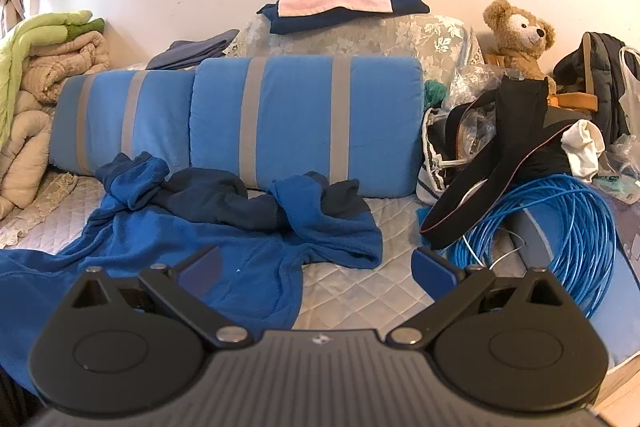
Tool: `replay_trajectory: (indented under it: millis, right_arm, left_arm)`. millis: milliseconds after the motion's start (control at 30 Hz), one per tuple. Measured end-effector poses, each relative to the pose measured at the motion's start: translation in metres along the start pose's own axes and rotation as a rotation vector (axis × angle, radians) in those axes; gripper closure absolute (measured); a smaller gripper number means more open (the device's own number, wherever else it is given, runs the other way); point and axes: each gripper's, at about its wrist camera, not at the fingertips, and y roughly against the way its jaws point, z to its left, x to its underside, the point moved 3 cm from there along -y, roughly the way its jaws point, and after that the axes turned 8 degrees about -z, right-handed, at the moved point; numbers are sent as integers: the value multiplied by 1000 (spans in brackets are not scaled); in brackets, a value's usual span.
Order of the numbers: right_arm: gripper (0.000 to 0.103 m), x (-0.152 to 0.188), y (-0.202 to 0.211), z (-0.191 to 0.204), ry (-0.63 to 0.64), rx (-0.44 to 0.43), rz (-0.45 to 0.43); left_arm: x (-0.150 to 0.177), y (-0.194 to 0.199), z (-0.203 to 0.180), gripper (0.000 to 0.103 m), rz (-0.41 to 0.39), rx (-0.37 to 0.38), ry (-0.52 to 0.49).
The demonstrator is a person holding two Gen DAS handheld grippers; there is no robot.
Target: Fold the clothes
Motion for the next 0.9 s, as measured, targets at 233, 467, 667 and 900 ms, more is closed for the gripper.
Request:
replay_trajectory:
  millis: [233, 467, 667, 900]
  right_arm:
    - [0, 14, 15, 2, 28, -84, 29]
    - [0, 41, 34, 9, 105, -202, 99]
    - [0, 79, 35, 22, 237, -166, 176]
    - [0, 88, 29, 16, 88, -87, 124]
  left_arm:
    - [7, -18, 2, 0, -3, -35, 102]
    - [7, -23, 1, 0, 0, -19, 104]
    - [6, -27, 5, 0, 2, -23, 129]
    - [6, -28, 5, 0, 5, -24, 144]
